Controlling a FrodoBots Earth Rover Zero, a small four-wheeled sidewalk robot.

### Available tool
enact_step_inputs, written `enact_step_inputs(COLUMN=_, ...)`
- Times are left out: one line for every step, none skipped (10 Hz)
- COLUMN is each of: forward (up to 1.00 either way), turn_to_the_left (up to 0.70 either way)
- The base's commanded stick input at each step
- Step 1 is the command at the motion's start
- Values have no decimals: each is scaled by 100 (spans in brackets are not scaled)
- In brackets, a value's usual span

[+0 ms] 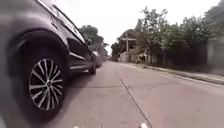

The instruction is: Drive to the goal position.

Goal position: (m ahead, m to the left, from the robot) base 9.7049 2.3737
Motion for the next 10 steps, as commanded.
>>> enact_step_inputs(forward=70, turn_to_the_left=0)
enact_step_inputs(forward=70, turn_to_the_left=0)
enact_step_inputs(forward=70, turn_to_the_left=0)
enact_step_inputs(forward=70, turn_to_the_left=0)
enact_step_inputs(forward=70, turn_to_the_left=0)
enact_step_inputs(forward=70, turn_to_the_left=0)
enact_step_inputs(forward=70, turn_to_the_left=0)
enact_step_inputs(forward=70, turn_to_the_left=0)
enact_step_inputs(forward=70, turn_to_the_left=0)
enact_step_inputs(forward=70, turn_to_the_left=0)
